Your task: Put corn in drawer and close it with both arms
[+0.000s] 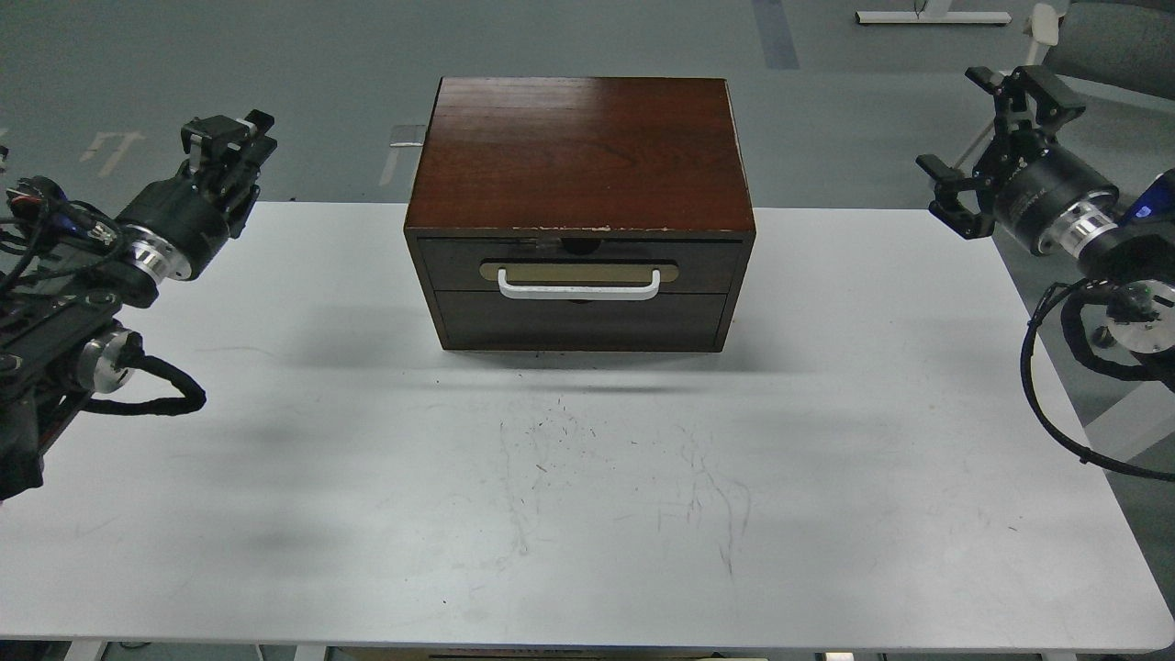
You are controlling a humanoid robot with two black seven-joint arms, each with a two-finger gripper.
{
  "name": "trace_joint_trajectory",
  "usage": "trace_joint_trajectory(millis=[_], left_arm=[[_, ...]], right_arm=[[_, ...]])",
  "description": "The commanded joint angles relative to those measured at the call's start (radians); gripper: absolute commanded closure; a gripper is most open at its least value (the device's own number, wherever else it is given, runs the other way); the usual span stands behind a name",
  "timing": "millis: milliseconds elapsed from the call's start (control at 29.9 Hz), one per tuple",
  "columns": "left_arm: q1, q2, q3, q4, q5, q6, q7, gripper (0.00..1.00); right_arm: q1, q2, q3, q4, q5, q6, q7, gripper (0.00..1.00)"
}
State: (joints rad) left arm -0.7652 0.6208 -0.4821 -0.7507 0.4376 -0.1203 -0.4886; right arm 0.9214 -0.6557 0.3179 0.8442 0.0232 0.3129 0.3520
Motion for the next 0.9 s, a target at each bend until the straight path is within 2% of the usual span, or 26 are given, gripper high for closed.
trace_joint_trajectory(millis=[0,234,435,535,635,869], left_arm=[[-0.002,-0.013,0.0,0.033,-0.068,-0.015,0.0,0.03],[0.007,-0.01,0.014,0.036,-0.068,-0.052,0.0,0.02],[0.006,-0.015,-0.004,0.077,-0.091,-0.162,0.0,0.02],[0.007,-0.015,-0.018,0.083,-0.196,-0.22,0.045,0.02],[0.01,-0.01,-0.016,0.086,-0.258,-0.359,0.084,0.02],[0.011,-0.01,-0.015,0.113,-0.263,-0.368,0.1,0.02]], right_arm=[[-0.001,0.028,0.003,-0.002,0.0,-0.001,0.005,0.0],[-0.003,0.059,0.003,-0.002,0.0,-0.001,0.005,0.0],[-0.004,0.051,0.003,0.003,0.0,0.003,0.007,0.0],[-0.009,0.048,0.003,0.006,0.0,0.006,0.007,0.0],[-0.012,0.047,0.003,0.007,0.0,0.023,0.007,0.0],[-0.012,0.044,-0.005,0.033,-0.006,0.029,0.005,0.0]])
